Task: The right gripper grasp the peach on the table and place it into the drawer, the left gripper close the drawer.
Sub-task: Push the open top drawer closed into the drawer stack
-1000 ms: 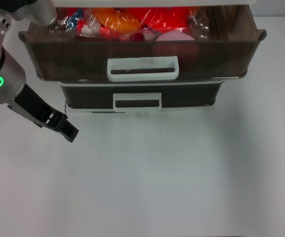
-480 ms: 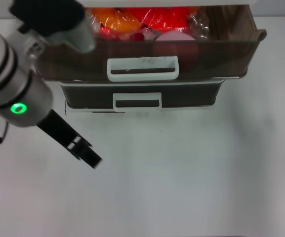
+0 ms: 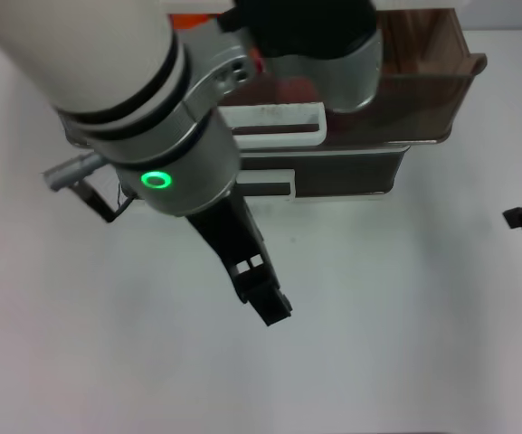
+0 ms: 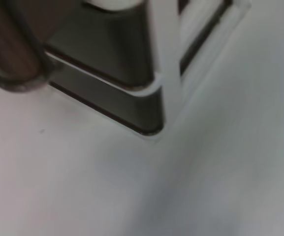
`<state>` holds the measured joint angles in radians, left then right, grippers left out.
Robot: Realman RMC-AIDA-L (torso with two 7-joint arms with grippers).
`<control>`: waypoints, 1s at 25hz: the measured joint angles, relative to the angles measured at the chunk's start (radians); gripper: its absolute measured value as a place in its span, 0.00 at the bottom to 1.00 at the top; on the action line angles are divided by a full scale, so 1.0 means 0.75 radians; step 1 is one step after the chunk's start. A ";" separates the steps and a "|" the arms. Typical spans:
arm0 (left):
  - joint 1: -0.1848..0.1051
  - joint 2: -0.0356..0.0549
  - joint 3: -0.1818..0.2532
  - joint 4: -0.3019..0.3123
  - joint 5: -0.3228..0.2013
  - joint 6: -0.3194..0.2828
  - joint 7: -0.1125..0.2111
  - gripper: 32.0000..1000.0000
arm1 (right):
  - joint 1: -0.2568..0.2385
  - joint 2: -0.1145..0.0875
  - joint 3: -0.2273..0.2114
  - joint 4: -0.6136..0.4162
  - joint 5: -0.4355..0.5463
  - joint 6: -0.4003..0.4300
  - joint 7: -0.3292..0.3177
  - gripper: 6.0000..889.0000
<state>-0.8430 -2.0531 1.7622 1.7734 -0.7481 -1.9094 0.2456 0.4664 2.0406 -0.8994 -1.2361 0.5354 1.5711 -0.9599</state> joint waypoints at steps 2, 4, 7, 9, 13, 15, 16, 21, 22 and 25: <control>-0.046 -0.001 0.005 -0.036 -0.004 -0.010 0.011 0.81 | 0.014 0.012 -0.012 0.002 -0.002 -0.001 -0.001 0.87; -0.067 -0.002 0.007 -0.057 -0.009 -0.016 0.021 0.81 | 0.027 0.019 -0.040 0.001 -0.002 -0.001 -0.001 0.87; -0.099 -0.002 0.002 -0.083 -0.011 -0.021 0.027 0.81 | 0.046 0.022 -0.069 0.001 -0.002 -0.001 0.006 0.87; -0.139 -0.002 -0.002 -0.116 -0.011 -0.021 0.034 0.81 | 0.052 0.022 -0.070 0.005 -0.004 -0.002 0.006 0.87; -0.209 -0.003 -0.006 -0.193 -0.012 -0.010 0.054 0.81 | 0.053 0.022 -0.069 0.006 -0.001 -0.002 0.006 0.87; -0.225 -0.004 -0.008 -0.223 -0.012 -0.002 0.083 0.81 | 0.054 0.022 -0.070 0.006 -0.001 -0.002 0.007 0.87; -0.234 -0.004 -0.008 -0.242 -0.012 0.004 0.098 0.81 | 0.056 0.022 -0.071 0.006 -0.001 -0.002 0.007 0.87; -0.273 -0.005 -0.013 -0.321 -0.003 0.048 0.147 0.81 | 0.059 0.022 -0.071 0.006 0.001 -0.003 0.007 0.87; -0.276 -0.005 -0.021 -0.335 0.000 0.056 0.164 0.81 | 0.059 0.022 -0.071 0.006 0.001 -0.003 0.007 0.87; -0.283 -0.005 -0.058 -0.366 0.011 0.071 0.205 0.81 | 0.061 0.022 -0.071 0.006 0.002 -0.003 0.008 0.87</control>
<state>-1.0556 -2.0570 1.7188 1.4985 -0.7395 -1.8562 0.3993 0.5122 2.0570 -0.9526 -1.2317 0.5371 1.5692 -0.9541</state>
